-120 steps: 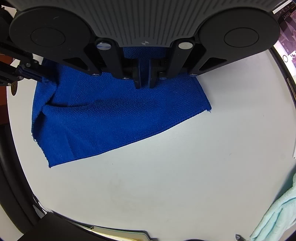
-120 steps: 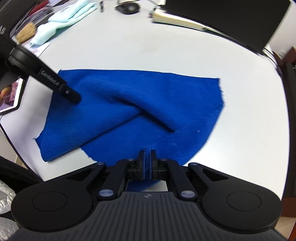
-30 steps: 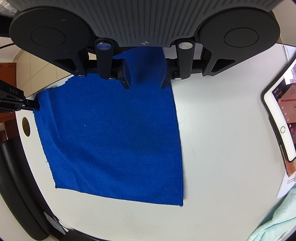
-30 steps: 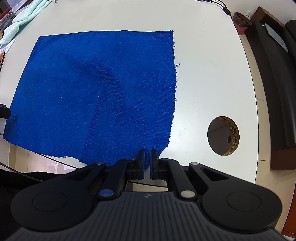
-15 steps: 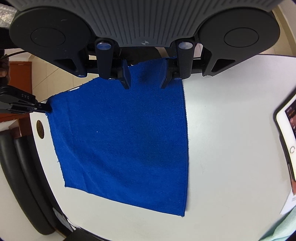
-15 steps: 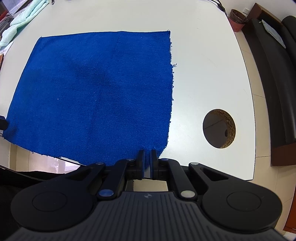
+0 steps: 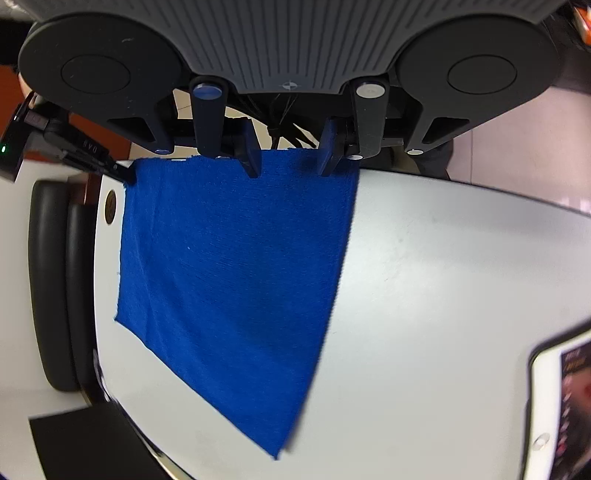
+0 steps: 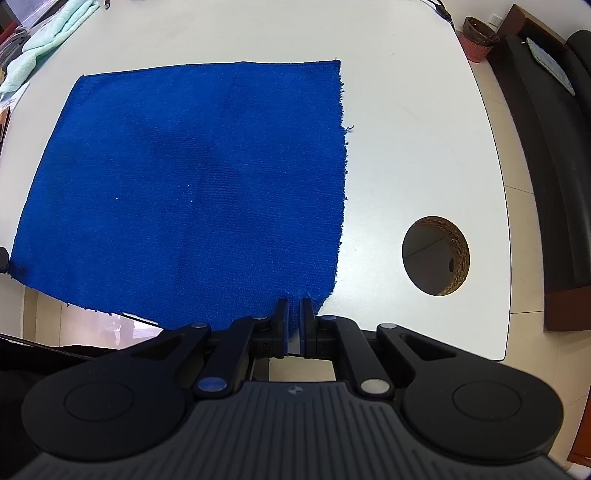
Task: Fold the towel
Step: 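Close the left gripper on the blue towel's corner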
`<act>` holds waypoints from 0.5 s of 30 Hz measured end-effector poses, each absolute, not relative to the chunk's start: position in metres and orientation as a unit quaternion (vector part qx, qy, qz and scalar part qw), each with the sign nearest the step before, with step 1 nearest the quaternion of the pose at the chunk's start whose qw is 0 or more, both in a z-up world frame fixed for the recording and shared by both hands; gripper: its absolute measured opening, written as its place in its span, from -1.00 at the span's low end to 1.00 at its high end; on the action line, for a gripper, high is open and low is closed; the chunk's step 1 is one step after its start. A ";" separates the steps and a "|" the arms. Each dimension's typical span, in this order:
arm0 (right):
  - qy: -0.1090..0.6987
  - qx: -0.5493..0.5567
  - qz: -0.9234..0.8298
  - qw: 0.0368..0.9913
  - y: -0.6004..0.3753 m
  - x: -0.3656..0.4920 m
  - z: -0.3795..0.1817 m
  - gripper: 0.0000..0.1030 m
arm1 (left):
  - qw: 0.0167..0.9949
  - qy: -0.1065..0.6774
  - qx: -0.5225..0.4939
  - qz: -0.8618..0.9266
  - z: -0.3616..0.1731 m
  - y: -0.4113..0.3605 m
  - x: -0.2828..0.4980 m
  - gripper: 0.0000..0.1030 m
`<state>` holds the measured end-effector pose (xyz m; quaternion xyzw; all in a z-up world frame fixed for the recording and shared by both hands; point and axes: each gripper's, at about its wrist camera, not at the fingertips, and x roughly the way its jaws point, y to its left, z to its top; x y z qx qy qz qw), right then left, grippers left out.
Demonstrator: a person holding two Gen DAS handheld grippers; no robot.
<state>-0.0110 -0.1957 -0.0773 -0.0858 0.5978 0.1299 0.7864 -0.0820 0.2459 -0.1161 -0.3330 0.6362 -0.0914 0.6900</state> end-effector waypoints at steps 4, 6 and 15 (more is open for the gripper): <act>0.599 -0.080 0.122 0.788 -0.191 -0.013 -0.082 -0.89 | 0.675 0.636 -0.369 -0.065 -0.125 0.250 -0.089 -0.31; 0.599 -0.079 0.122 0.788 -0.191 -0.014 -0.082 -0.89 | 0.666 0.634 -0.390 -0.050 -0.129 0.254 -0.092 -0.31; 0.599 -0.079 0.125 0.787 -0.194 -0.015 -0.086 -0.89 | 0.642 0.635 -0.430 -0.014 -0.142 0.260 -0.100 -0.30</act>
